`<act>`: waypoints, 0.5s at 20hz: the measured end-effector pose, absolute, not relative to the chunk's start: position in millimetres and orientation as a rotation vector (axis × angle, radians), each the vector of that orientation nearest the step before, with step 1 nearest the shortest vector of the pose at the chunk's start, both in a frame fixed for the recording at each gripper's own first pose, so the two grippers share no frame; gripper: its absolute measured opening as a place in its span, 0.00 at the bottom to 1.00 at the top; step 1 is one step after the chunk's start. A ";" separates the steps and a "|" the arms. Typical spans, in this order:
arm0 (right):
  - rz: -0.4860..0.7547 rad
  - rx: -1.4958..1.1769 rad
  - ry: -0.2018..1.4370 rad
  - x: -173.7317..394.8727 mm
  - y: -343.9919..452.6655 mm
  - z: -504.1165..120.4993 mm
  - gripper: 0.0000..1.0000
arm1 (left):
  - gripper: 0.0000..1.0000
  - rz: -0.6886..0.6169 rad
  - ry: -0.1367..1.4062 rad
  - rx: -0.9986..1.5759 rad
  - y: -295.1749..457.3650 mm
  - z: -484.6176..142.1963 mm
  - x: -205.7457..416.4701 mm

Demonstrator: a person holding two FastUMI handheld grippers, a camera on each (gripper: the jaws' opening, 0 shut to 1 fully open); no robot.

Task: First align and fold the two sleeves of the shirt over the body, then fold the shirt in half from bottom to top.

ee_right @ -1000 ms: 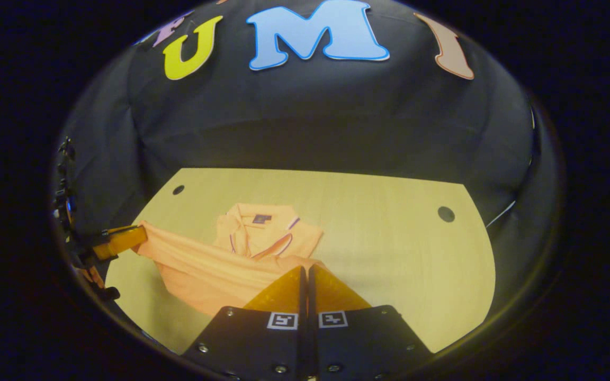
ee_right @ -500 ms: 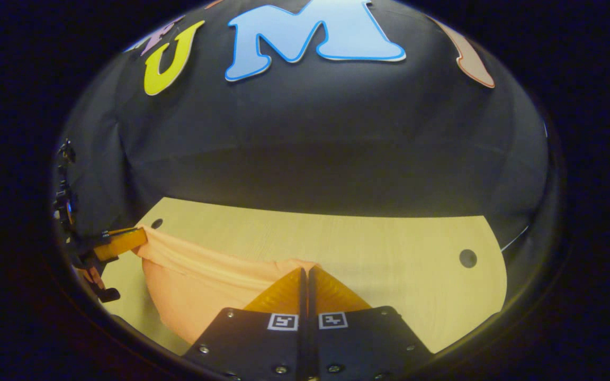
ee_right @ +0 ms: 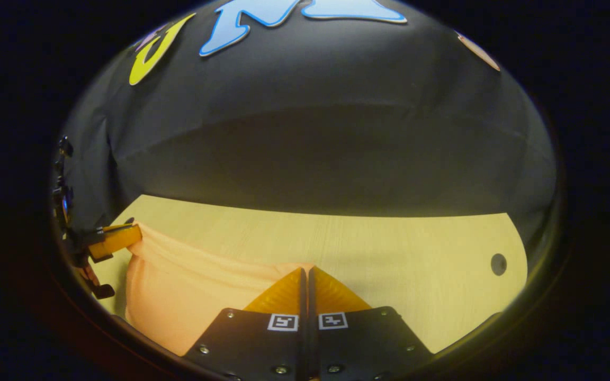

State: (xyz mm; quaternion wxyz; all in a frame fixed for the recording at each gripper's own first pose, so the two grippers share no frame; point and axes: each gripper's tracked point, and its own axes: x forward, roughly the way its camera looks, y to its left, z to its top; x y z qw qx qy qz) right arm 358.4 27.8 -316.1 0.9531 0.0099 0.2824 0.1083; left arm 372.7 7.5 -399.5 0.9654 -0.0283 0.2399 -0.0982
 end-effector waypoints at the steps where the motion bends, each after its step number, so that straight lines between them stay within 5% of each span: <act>1: 0.221 0.021 0.581 361.0 27.1 -322.9 0.00 | 0.06 -0.199 0.488 -0.057 8.0 -406.3 375.0; 10: 0.227 0.026 0.621 358.3 24.2 -352.8 0.00 | 0.07 -0.187 0.515 -0.082 8.7 -435.3 375.3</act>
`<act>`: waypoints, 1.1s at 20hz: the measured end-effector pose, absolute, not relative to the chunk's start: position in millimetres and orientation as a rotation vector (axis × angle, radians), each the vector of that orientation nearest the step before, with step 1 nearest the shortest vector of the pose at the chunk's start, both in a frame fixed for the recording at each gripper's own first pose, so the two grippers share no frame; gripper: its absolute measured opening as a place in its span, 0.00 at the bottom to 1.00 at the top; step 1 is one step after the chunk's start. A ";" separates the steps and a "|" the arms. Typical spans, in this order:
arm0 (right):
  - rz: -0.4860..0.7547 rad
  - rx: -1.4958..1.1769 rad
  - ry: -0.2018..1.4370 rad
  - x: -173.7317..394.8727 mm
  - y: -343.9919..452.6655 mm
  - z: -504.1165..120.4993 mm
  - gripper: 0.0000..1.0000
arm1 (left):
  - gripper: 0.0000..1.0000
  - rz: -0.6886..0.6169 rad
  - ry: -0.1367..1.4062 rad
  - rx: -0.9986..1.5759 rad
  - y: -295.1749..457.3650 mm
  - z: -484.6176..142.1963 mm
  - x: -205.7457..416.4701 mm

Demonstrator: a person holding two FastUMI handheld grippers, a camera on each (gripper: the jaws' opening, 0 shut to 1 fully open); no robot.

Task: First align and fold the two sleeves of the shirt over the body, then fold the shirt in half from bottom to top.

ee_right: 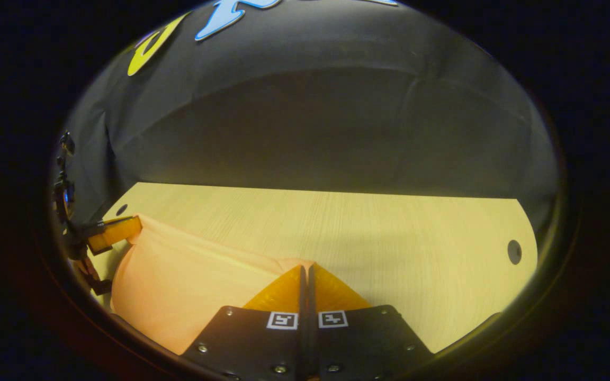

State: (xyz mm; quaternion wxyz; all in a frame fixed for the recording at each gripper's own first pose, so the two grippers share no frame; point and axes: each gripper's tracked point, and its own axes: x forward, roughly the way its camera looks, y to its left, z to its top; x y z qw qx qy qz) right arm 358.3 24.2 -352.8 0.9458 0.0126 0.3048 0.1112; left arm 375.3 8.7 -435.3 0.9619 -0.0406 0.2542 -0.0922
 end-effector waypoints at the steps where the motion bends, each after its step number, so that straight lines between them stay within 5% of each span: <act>1: 0.222 0.024 0.620 359.9 24.9 -354.6 0.00 | 0.09 -0.184 0.520 -0.066 8.7 -436.0 373.0; 3: 0.220 0.023 0.622 352.5 23.7 -350.5 0.04 | 0.20 -0.180 0.535 -0.035 6.5 -437.7 369.0; 6: 0.213 0.005 0.626 341.8 24.1 -342.5 0.41 | 0.41 -0.182 0.555 -0.004 6.1 -435.0 354.0; 8: 0.209 0.000 0.615 330.8 24.6 -326.7 0.42 | 0.42 -0.184 0.560 0.002 6.3 -423.6 338.8; 11: 0.215 0.004 0.610 307.2 24.6 -293.7 0.42 | 0.61 -0.185 0.551 -0.003 4.7 -386.5 320.1; 22: 0.249 0.068 0.529 181.0 45.8 -126.3 0.42 | 0.60 -0.184 0.485 -0.020 -11.6 -206.2 195.6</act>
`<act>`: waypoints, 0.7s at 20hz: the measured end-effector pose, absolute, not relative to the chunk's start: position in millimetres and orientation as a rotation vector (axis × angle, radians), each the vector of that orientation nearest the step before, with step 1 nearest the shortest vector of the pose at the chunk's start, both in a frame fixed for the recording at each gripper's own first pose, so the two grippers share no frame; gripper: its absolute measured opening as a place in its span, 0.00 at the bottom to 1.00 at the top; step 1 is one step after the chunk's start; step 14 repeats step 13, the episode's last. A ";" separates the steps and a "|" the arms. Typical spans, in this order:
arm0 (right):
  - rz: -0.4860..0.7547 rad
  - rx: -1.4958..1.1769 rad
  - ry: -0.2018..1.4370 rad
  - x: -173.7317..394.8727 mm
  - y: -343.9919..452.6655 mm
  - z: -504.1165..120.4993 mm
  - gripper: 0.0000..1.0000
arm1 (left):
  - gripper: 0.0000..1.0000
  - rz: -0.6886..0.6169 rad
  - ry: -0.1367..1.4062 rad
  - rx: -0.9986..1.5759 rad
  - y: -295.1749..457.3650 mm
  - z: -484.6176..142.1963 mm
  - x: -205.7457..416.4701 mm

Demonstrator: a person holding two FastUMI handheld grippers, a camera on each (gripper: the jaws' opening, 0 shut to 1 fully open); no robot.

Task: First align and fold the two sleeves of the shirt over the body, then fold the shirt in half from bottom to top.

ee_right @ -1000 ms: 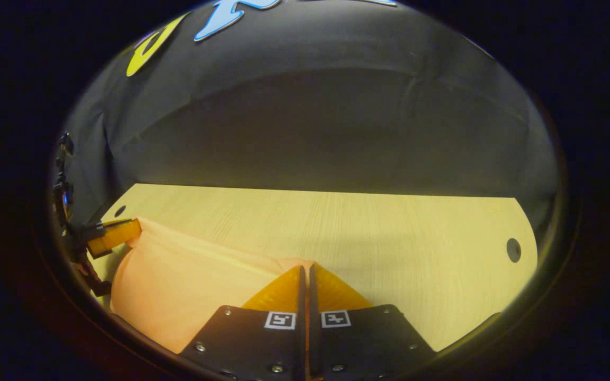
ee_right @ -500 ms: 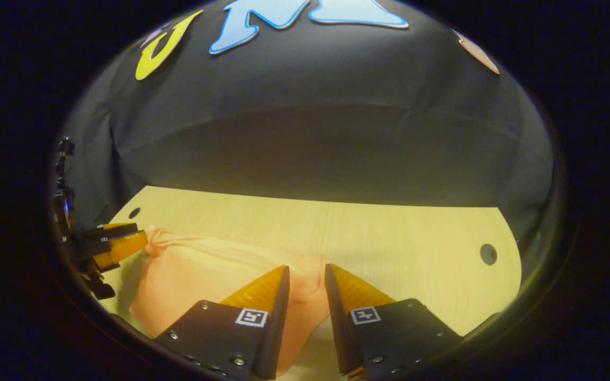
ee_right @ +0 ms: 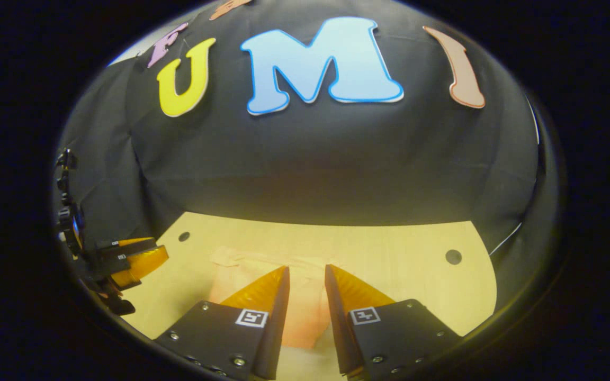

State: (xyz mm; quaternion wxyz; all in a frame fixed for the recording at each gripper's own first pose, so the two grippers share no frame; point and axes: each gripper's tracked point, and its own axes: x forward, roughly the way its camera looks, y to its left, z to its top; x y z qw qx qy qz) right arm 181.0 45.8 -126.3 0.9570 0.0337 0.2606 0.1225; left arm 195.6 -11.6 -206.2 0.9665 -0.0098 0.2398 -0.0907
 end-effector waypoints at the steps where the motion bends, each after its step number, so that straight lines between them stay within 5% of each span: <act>1: 0.248 0.068 0.517 168.0 45.2 -114.0 0.42 | 0.59 -0.184 0.476 -0.021 -13.3 -192.3 181.7; 14: 0.256 0.101 0.368 34.0 56.2 -39.9 0.42 | 0.59 -0.105 0.323 -0.087 -5.1 -71.5 41.1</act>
